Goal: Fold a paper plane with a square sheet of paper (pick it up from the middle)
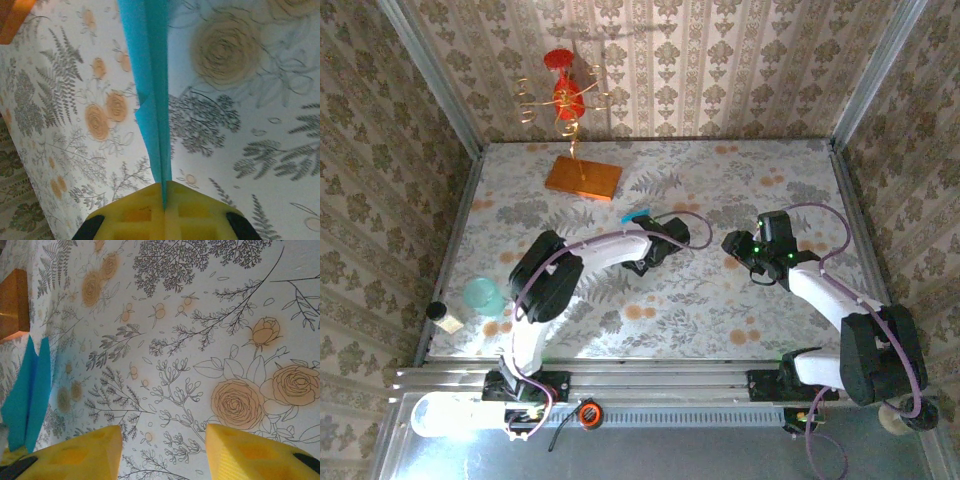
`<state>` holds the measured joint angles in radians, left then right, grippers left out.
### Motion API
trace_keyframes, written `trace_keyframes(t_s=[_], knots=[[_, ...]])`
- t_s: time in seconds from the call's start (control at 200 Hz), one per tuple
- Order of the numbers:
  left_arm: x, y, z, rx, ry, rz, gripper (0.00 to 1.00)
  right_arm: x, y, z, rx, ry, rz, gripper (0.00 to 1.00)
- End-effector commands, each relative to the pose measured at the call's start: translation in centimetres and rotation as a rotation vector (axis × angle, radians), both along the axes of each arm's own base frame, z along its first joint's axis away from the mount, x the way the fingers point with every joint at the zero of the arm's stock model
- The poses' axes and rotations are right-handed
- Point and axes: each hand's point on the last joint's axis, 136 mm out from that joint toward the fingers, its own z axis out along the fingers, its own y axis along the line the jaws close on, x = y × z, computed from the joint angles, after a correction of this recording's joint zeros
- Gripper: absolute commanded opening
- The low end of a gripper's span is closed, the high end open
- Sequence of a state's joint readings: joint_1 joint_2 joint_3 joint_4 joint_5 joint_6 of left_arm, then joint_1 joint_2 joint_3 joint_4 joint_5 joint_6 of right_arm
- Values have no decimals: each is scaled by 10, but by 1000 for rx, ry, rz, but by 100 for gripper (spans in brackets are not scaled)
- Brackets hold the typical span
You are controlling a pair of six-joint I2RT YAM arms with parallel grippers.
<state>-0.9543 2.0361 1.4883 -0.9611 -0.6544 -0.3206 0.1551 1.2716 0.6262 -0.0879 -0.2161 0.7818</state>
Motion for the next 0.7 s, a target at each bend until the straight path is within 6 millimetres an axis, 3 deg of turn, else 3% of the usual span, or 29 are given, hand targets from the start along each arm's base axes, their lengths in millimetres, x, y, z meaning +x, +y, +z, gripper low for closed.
trace_keyframes(t_s=[0.0,0.21,0.365,0.555,0.695], knots=[[-12,-8,0,6,34,-19,7,-5,-5,-11,-2,42,-22,49],[-32,-18,-20,-81,132,4,16,-4,-1,-18,25,64,-11,49],[-41,-29,-23,-160,183,7,28,-5,1,-20,29,74,-5,50],[-46,-52,-3,-394,211,7,46,-7,-1,-19,30,55,-18,51],[-43,-59,12,-535,207,44,48,-6,-2,-14,26,20,-15,53]])
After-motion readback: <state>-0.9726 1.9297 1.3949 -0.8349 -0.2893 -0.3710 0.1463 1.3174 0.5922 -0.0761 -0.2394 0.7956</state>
